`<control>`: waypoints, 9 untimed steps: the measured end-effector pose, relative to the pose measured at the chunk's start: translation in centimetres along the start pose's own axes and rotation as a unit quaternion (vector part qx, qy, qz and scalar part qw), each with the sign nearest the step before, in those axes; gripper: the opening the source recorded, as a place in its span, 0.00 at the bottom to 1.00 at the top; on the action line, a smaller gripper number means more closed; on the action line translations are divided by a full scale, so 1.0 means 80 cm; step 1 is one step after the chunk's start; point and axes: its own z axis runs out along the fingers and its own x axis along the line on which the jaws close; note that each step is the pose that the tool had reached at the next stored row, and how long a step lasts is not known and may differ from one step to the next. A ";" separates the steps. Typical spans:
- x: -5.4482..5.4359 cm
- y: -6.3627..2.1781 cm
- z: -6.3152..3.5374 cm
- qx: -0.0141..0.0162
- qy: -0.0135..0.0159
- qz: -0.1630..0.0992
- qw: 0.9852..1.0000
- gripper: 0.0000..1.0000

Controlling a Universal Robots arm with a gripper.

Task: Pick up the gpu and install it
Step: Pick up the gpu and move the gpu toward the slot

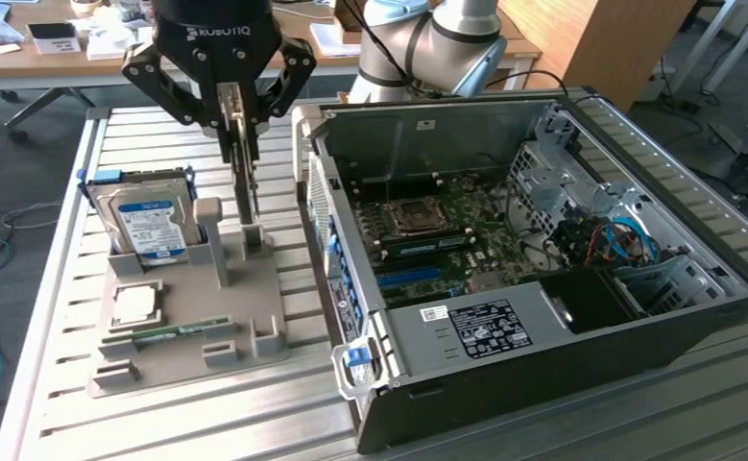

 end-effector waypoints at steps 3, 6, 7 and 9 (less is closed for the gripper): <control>0.000 0.000 0.000 0.000 0.000 0.000 1.000 0.27; -0.001 0.000 0.000 0.000 0.000 0.000 1.000 0.27; -0.002 0.000 0.000 0.000 0.000 0.000 1.000 0.27; -0.006 0.000 0.000 0.000 0.000 0.000 1.000 0.27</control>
